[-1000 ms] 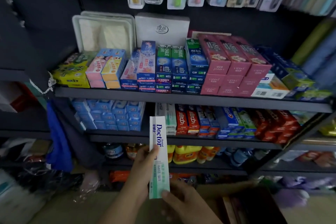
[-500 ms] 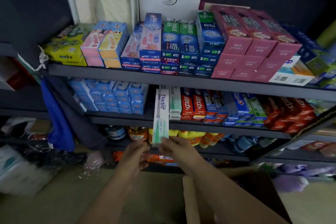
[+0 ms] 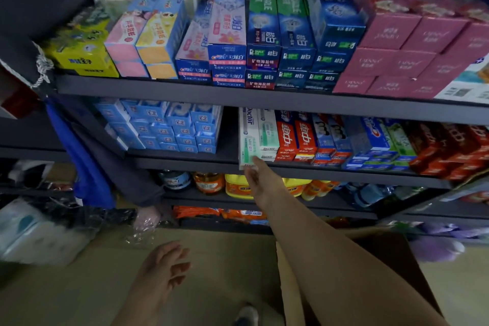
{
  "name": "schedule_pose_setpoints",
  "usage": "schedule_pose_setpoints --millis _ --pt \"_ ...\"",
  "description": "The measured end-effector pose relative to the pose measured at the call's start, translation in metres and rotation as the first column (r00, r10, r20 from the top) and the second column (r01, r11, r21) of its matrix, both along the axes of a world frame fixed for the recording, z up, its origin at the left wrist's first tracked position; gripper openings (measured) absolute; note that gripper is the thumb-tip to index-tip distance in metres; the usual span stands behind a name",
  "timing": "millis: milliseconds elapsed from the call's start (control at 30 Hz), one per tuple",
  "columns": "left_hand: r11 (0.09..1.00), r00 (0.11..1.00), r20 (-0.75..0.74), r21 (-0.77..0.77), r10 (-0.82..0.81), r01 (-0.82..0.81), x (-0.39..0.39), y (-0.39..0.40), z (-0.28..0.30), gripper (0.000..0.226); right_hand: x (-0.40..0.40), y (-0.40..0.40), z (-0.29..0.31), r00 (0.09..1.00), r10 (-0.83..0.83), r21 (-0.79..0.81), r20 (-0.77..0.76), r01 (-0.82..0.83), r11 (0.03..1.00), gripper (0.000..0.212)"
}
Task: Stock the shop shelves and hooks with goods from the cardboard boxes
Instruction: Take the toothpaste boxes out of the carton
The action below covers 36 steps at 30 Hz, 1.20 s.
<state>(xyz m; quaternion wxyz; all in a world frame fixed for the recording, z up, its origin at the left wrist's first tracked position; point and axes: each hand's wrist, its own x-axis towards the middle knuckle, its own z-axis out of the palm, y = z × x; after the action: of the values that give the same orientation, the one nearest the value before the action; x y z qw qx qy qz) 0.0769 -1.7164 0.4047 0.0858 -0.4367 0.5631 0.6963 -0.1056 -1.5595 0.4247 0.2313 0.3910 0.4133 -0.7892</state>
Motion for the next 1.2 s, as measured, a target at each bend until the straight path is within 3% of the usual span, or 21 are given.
schedule_pose_setpoints --millis 167,600,767,867,967,1133,1200 --pt "1.000 1.000 0.021 -0.001 -0.004 0.004 0.004 -0.003 0.001 0.023 -0.019 -0.015 -0.004 0.992 0.019 0.049 -0.123 -0.013 0.999 0.035" --pt "0.996 1.000 0.014 -0.082 -0.020 0.021 0.000 -0.008 0.002 0.024 -0.038 -0.015 -0.004 0.986 0.004 -0.009 -0.164 -0.006 1.000 0.037" --pt "0.990 0.995 -0.030 -0.107 -0.091 0.087 -0.018 0.015 0.002 0.018 -0.003 0.025 -0.007 0.979 0.156 0.218 -0.135 -0.124 0.968 0.003" --pt "0.981 0.983 -0.076 -0.117 -0.165 0.155 -0.035 0.046 0.002 0.014 0.031 0.076 -0.027 0.946 0.261 0.427 -0.191 -0.159 0.890 0.007" --pt "0.955 0.953 -0.096 -0.102 -0.287 0.278 -0.052 0.090 -0.005 0.010 0.070 0.136 -0.046 0.948 0.261 0.530 -0.183 -0.128 0.838 0.007" --pt "0.867 0.867 -0.042 -0.070 -0.496 0.493 -0.069 0.174 -0.043 0.010 0.124 0.237 -0.083 0.982 0.191 0.648 -0.005 -0.142 0.748 0.026" --pt "0.834 0.836 -0.009 -0.067 -0.549 0.547 -0.067 0.208 -0.061 0.012 0.141 0.272 -0.098 0.979 0.191 0.664 0.070 -0.189 0.724 0.022"
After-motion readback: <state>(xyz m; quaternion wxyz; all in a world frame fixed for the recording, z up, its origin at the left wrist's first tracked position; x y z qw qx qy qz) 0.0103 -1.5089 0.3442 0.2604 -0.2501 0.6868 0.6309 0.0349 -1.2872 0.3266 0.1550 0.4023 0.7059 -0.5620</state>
